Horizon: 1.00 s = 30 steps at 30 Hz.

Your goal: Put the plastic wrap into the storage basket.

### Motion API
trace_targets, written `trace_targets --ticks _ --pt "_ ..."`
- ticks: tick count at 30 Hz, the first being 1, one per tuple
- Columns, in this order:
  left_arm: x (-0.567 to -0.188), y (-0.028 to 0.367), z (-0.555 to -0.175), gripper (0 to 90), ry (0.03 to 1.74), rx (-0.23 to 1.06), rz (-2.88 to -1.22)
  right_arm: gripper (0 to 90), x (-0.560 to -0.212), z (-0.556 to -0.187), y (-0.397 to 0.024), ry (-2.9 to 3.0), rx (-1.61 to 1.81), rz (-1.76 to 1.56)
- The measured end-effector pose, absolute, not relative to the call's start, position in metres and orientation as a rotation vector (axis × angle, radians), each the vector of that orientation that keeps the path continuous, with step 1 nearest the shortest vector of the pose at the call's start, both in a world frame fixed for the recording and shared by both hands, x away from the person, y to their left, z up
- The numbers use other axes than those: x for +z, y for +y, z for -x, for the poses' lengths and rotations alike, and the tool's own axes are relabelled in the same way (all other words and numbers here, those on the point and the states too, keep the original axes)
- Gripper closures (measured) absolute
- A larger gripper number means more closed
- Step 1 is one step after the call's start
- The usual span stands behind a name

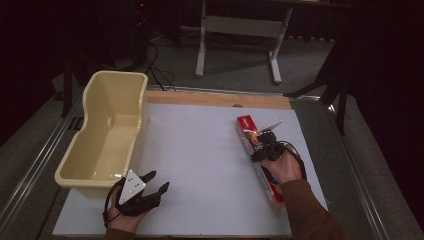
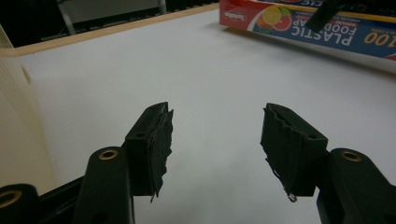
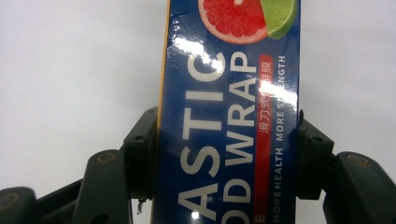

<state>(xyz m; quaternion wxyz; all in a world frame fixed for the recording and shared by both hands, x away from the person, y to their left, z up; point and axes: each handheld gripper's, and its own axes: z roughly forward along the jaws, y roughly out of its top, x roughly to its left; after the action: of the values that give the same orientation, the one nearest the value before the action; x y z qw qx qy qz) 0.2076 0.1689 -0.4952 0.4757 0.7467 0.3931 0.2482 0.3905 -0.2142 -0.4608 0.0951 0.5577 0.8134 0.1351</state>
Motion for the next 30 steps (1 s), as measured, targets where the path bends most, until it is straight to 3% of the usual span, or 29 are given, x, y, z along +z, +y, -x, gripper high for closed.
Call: trace_targets --ticks 30 --pt "-0.496 0.169 -0.208 42.6 0.960 0.597 -1.826 39.4 -0.432 -0.422 -0.135 2.641 1.049 -1.703"
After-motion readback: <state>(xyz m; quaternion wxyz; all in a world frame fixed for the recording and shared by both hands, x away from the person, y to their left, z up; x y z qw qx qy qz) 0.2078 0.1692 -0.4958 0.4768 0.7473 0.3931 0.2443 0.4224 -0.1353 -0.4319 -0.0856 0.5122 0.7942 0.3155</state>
